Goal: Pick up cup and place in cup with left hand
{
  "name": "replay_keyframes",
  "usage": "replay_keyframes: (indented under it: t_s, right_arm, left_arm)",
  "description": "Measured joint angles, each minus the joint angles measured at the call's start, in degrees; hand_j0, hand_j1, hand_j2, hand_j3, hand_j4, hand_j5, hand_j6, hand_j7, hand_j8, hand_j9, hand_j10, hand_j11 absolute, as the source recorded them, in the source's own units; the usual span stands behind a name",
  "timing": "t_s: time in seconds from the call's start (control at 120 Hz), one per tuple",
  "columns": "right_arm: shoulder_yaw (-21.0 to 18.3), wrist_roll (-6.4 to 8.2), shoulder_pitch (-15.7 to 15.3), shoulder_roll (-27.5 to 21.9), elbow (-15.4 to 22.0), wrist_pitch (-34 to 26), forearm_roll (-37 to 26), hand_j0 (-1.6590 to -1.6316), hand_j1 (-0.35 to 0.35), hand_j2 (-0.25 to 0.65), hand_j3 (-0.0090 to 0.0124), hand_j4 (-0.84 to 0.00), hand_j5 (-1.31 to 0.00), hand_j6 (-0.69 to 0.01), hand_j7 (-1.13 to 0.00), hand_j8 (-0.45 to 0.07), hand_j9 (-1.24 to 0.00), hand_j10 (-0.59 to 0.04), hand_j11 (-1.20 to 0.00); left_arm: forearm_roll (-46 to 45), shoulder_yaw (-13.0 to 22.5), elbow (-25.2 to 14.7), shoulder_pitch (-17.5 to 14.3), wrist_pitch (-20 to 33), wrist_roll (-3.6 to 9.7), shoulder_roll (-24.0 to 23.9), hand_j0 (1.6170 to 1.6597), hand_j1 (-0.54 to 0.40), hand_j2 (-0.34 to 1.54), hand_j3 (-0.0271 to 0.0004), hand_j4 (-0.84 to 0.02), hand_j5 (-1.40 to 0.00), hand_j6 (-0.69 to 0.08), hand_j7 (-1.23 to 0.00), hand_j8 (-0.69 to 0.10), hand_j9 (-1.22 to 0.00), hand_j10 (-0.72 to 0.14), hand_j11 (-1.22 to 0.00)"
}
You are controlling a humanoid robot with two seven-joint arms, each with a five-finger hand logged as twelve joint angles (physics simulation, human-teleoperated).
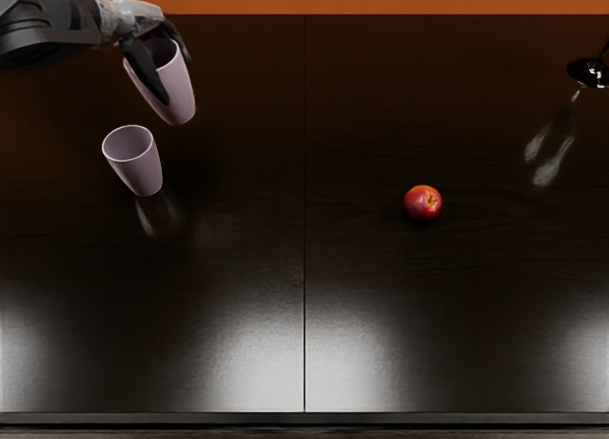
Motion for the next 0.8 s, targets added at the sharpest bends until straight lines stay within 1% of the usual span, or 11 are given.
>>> replay_keyframes:
  t_s: [0.117, 0.325, 0.492, 0.558, 0.758, 0.8]
  right_arm:
    - [0.0, 0.03, 0.1, 0.0, 0.0, 0.0, 0.0, -1.6581, -0.349, 0.000, 0.0000, 0.000, 0.00, -0.001, 0.00, -0.001, 0.00, 0.000, 0.00]
    - [0.0, 0.05, 0.1, 0.0, 0.0, 0.0, 0.0, -1.6581, -0.349, 0.000, 0.0000, 0.000, 0.00, -0.001, 0.00, 0.000, 0.00, 0.000, 0.00]
    - [0.0, 0.05, 0.2, 0.0, 0.0, 0.0, 0.0, -1.6581, -0.349, 0.000, 0.0000, 0.000, 0.00, -0.001, 0.00, 0.000, 0.00, 0.000, 0.00]
    - [0.0, 0.05, 0.3, 0.0, 0.0, 0.0, 0.0, -1.6581, -0.349, 0.000, 0.0000, 0.000, 0.00, -0.001, 0.00, 0.000, 0.00, 0.000, 0.00]
    - [0.0, 0.05, 0.4, 0.0, 0.1, 0.0, 0.0, -1.6581, -0.349, 0.000, 0.0000, 0.000, 0.00, -0.001, 0.00, 0.000, 0.00, 0.000, 0.00]
    - [0.0, 0.05, 0.5, 0.0, 0.1, 0.0, 0.0, -1.6581, -0.349, 0.000, 0.0000, 0.000, 0.00, -0.001, 0.00, 0.000, 0.00, 0.000, 0.00]
  left_arm:
    - [-0.3, 0.0, -1.8, -0.1, -0.7, 0.00, 3.4, 1.6502, -0.139, 0.04, 0.0000, -0.510, -0.78, -0.226, -0.78, -0.154, -0.79, -0.270, -0.77]
    - [-1.0, 0.2, -5.2, 0.0, -1.1, 0.00, 6.6, 1.6495, -0.158, 0.05, 0.0000, -0.489, -0.80, -0.201, -0.80, -0.128, -0.81, -0.240, -0.80]
    - [-1.2, 0.3, -8.0, 0.2, -1.1, 0.01, 10.4, 1.6489, -0.165, 0.06, 0.0000, -0.472, -0.82, -0.186, -0.81, -0.115, -0.83, -0.225, -0.81]
    - [-1.2, 0.3, -9.1, 0.5, -1.1, 0.01, 11.1, 1.6488, -0.165, 0.06, 0.0000, -0.475, -0.82, -0.191, -0.81, -0.115, -0.83, -0.225, -0.81]
    - [-2.7, 0.4, -11.4, 1.1, -1.1, 0.01, 13.0, 1.6483, -0.180, 0.07, 0.0000, -0.455, -0.84, -0.171, -0.83, -0.097, -0.85, -0.204, -0.83]
    - [-2.9, 0.4, -11.6, 1.9, -1.0, 0.01, 13.1, 1.6482, -0.184, 0.07, 0.0000, -0.451, -0.85, -0.166, -0.83, -0.090, -0.86, -0.198, -0.84]
